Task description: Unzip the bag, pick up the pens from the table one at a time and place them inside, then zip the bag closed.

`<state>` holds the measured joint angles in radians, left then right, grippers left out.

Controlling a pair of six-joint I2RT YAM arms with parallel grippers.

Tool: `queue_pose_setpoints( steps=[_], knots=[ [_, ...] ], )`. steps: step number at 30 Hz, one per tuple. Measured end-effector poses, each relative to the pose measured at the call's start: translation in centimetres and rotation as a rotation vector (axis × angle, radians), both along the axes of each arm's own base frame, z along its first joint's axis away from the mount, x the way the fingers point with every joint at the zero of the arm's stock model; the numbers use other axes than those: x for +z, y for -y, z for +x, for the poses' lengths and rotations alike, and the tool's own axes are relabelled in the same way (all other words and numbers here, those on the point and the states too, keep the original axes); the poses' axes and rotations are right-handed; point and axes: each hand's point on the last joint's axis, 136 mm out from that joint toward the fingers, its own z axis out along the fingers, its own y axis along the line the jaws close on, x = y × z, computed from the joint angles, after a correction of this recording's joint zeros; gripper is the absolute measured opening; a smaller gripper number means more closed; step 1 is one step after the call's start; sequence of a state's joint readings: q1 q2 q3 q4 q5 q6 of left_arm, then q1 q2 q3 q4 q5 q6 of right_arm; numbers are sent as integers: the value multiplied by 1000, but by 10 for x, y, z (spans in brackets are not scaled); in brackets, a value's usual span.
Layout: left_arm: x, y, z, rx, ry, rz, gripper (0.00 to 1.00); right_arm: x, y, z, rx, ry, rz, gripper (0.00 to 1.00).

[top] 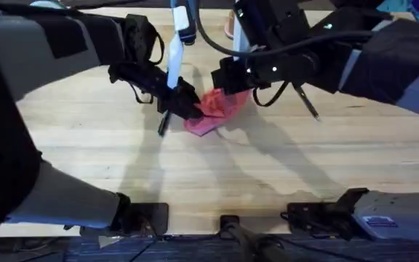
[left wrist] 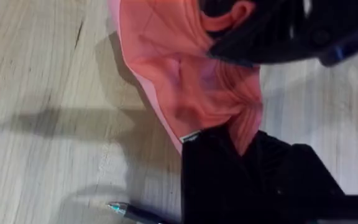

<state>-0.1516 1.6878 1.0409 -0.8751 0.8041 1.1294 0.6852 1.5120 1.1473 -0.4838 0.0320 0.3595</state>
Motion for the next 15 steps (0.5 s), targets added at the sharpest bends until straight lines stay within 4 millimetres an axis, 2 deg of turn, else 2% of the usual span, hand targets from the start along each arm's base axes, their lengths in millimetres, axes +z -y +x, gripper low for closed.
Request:
queue_pose_setpoints(
  steps=[8,15],
  knots=[
    [-2,-2,-1,4,-5,14,42,6,-17,-4,39,34,22,32],
    [-2,-3,-1,7,-11,14,42,8,-23,-7,59,49,20,32]
  ],
)
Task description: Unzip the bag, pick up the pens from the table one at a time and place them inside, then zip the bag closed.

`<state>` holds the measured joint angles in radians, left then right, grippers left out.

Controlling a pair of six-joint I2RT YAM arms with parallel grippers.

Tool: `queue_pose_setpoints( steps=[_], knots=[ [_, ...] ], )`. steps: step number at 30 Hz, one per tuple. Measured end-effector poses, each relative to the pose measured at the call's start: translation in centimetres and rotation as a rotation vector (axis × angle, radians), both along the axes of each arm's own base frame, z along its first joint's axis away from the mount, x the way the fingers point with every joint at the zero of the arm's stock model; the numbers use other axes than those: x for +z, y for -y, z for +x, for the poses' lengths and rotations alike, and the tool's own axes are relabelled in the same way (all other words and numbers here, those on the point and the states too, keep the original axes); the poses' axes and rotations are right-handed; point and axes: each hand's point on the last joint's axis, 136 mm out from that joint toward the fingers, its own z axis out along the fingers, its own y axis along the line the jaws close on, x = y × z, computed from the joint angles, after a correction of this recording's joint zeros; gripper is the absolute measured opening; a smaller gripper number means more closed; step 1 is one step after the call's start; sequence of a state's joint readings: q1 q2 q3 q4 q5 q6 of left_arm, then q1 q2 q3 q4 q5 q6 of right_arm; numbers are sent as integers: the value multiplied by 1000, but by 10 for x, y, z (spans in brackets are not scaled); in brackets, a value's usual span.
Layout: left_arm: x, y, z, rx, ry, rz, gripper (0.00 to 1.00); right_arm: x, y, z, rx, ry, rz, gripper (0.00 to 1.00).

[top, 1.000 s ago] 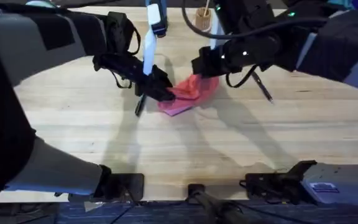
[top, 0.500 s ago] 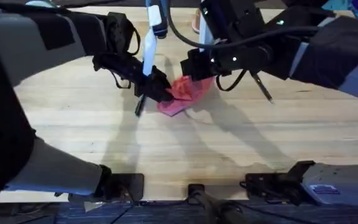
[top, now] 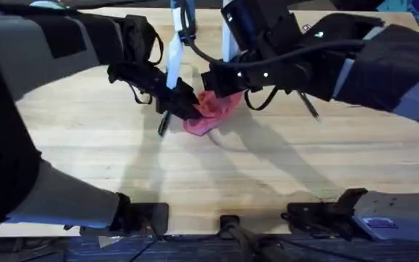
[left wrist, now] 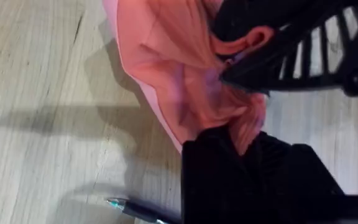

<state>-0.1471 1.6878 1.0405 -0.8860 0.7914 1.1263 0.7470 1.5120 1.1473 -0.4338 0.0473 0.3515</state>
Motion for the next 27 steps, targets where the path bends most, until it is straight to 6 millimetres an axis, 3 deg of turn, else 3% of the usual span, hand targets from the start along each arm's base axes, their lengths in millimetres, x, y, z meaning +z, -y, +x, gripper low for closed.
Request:
queue_pose_setpoints(
  steps=[13,14,18,20,27],
  knots=[
    [0,-1,0,2,-1,0,42,2,-5,-1,20,24,-5,48],
    [0,-1,0,2,-1,0,42,2,-6,-2,22,22,-3,119],
    [0,1,2,-1,9,-4,42,1,-15,-12,58,11,0,691],
    [0,1,1,-12,19,-8,42,0,-10,-13,47,9,-26,952],
    [4,4,4,-15,34,-36,42,-2,0,-22,46,-61,-24,996]
  ],
)
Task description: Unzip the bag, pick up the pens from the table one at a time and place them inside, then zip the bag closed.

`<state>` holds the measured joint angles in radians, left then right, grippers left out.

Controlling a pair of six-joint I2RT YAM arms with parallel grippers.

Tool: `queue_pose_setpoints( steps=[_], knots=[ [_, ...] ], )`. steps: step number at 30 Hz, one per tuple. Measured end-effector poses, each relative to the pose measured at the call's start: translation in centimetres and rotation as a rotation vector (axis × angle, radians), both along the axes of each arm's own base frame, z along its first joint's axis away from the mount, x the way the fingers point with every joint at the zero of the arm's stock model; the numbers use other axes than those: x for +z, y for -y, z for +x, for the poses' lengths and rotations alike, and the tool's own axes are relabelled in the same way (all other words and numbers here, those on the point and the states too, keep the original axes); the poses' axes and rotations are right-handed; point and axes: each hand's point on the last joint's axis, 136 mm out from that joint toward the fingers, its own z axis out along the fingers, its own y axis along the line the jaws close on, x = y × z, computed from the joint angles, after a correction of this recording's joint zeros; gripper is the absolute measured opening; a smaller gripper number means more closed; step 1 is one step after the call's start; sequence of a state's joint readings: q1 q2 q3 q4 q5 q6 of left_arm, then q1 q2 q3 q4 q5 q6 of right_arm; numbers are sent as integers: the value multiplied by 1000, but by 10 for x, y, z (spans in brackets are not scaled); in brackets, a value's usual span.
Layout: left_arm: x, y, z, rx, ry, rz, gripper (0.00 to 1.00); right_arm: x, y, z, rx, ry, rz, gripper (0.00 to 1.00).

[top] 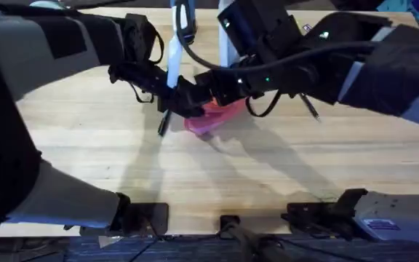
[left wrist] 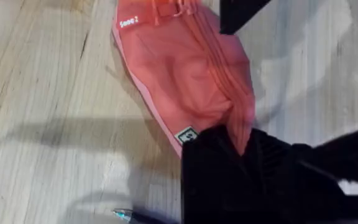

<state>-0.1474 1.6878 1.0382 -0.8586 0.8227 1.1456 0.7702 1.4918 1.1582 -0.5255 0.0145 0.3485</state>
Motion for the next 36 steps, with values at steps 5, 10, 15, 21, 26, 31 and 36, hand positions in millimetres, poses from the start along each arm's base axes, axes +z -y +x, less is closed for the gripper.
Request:
queue_pose_setpoints(
  steps=[5,10,15,21,26,31,36],
  knots=[
    [1,1,0,5,-4,-4,42,-6,13,0,-16,-64,3,997],
    [1,1,0,5,-5,-6,42,-9,38,13,-88,-95,-1,997],
    [1,1,0,5,-5,-7,42,3,51,21,-127,-73,26,997],
    [1,1,0,5,-5,-8,42,24,72,33,-166,-14,52,997],
    [1,1,0,5,-5,-8,42,25,75,35,-107,23,18,997],
    [1,1,0,5,-5,-8,42,25,75,34,-80,36,3,997],
    [1,1,0,6,-7,-8,42,26,75,35,-42,58,-17,997]
  ],
)
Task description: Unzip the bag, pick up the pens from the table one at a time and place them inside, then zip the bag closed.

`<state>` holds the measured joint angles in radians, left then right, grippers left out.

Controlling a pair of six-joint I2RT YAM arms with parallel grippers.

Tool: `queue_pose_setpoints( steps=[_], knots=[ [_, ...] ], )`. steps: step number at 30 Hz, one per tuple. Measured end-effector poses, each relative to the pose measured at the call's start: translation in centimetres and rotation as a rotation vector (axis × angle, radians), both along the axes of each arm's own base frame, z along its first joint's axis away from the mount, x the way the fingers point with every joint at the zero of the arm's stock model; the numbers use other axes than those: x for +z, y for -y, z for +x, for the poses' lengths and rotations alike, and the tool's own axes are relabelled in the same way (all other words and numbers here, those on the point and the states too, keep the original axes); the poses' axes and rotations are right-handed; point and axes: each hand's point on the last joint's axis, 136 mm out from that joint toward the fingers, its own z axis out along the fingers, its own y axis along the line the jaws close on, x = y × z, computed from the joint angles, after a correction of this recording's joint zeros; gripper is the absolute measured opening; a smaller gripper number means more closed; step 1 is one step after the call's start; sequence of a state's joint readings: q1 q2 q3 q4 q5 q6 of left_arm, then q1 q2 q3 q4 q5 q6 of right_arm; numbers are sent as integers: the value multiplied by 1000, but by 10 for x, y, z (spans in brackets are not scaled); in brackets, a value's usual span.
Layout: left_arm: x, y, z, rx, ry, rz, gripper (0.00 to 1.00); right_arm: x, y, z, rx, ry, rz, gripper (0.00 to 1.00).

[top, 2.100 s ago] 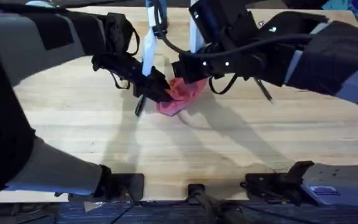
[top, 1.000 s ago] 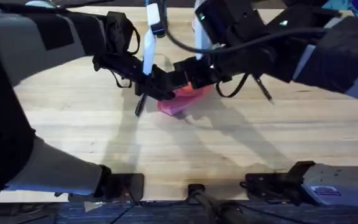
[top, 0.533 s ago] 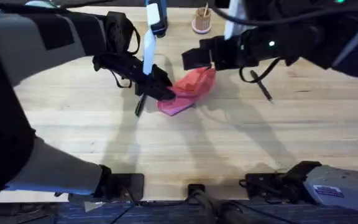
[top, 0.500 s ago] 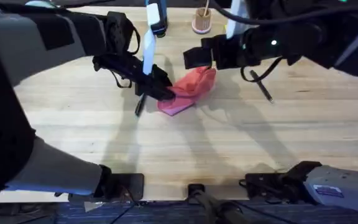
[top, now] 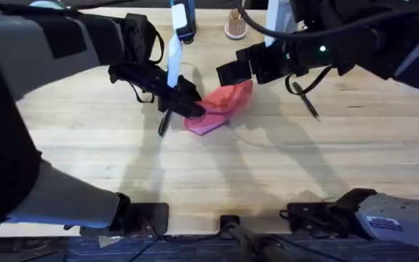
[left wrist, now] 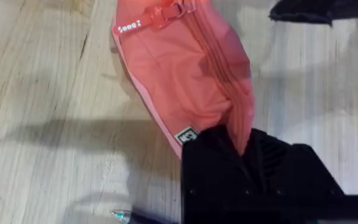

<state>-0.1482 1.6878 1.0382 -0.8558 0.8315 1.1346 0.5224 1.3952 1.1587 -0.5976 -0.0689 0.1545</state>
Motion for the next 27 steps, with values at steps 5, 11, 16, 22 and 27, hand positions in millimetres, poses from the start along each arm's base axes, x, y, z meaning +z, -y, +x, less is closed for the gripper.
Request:
queue_pose_setpoints(
  steps=[5,11,16,22,27],
  knots=[
    [0,0,0,1,-1,-1,42,0,1,-1,53,19,-35,997],
    [2,1,3,0,11,-8,42,18,2,3,77,52,-48,996],
    [17,5,18,-6,69,-10,42,35,10,12,69,85,-51,996],
    [40,8,42,-16,173,-12,42,35,21,16,46,79,-61,996],
    [40,7,43,-27,188,-9,42,16,34,20,19,13,-95,995]
  ],
)
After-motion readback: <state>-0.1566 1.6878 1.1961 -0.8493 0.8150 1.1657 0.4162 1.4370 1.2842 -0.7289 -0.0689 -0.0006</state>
